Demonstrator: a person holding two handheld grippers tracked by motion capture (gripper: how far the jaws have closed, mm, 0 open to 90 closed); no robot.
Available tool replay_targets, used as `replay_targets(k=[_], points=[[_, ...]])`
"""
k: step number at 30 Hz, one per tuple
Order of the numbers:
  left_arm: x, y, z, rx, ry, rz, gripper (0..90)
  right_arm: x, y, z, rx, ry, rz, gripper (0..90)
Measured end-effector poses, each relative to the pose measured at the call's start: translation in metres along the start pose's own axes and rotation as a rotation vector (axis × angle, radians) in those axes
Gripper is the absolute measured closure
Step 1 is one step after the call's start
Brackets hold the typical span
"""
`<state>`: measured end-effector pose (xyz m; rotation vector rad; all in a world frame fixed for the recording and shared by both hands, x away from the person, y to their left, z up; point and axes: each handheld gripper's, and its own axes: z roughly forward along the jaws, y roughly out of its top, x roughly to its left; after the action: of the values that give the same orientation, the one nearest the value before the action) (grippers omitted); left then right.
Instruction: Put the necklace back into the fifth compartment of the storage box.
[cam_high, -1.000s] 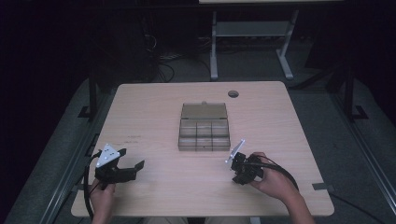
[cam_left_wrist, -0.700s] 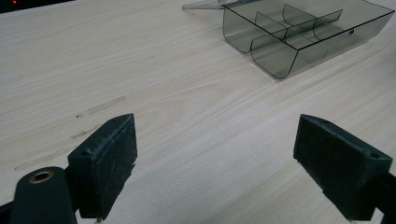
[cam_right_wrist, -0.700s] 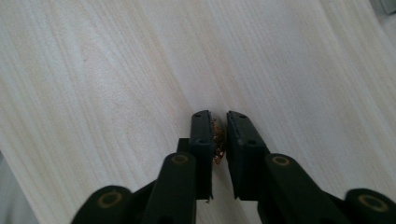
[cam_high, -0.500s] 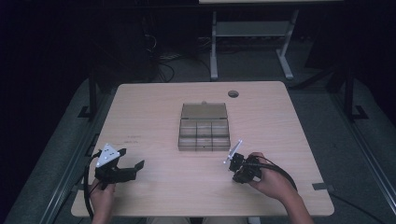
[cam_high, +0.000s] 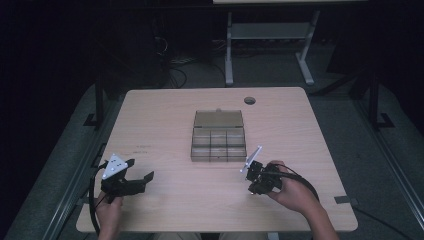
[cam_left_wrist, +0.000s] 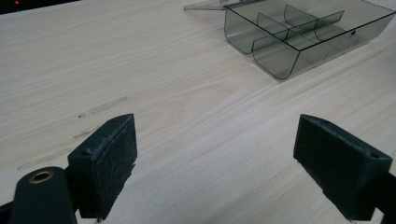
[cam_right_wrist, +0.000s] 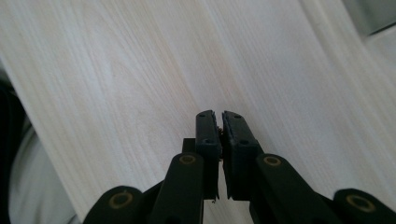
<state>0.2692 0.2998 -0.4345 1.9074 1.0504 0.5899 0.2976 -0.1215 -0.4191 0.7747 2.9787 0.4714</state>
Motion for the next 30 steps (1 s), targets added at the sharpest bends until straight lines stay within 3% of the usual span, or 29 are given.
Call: replay_targets(k=[17, 30], points=[[0.000, -0.001, -0.001, -0.010, 0.000, -0.013, 13.1, -0.004, 0.012, -0.030, -0.052, 0.007, -0.020, 85.3], [0.000, -0.001, -0.001, 0.002, 0.001, -0.003, 13.1, -0.008, 0.025, -0.047, -0.042, 0.017, -0.006, 85.3]])
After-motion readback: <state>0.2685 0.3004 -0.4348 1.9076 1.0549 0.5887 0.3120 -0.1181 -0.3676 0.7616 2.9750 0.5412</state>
